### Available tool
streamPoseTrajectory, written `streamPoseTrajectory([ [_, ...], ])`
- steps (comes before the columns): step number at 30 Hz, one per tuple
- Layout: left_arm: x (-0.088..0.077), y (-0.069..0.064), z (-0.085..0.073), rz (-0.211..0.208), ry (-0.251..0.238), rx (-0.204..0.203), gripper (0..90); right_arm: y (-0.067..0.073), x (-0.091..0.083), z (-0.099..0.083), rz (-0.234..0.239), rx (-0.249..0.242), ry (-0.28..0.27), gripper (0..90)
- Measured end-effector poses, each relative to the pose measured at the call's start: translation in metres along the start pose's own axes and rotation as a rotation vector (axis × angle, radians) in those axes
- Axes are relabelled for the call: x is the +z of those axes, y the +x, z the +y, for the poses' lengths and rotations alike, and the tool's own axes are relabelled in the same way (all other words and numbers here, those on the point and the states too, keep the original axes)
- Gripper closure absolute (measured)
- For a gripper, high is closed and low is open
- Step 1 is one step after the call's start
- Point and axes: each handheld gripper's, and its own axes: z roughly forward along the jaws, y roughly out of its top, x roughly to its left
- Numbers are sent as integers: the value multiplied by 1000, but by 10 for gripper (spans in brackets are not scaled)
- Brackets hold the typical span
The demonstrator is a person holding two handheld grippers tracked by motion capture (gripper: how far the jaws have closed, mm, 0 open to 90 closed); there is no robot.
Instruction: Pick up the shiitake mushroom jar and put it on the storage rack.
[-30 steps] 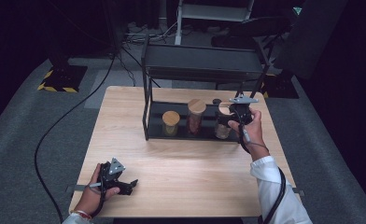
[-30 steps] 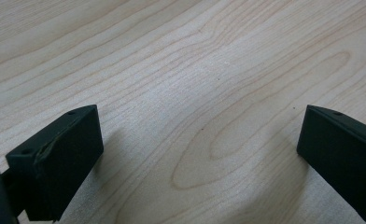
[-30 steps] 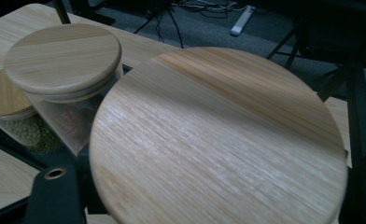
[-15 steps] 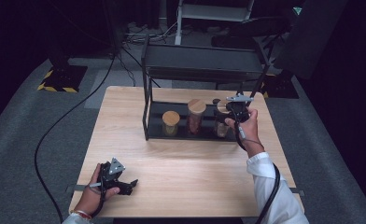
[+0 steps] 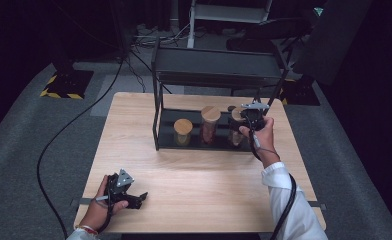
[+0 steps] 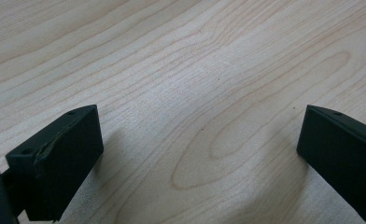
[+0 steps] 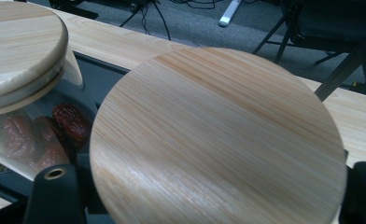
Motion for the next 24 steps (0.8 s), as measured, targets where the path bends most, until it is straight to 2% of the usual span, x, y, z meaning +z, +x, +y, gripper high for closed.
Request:
streamPoseTrajectory([
  [14, 0, 0, 0, 0, 0, 0, 0, -1, 6, -3, 1, 15, 4, 249],
  [18, 0, 0, 0, 0, 0, 1, 0, -1, 6, -4, 2, 7, 1, 249],
  [24, 0, 0, 0, 0, 0, 0, 0, -4, 6, -6, 7, 24, -2, 249],
])
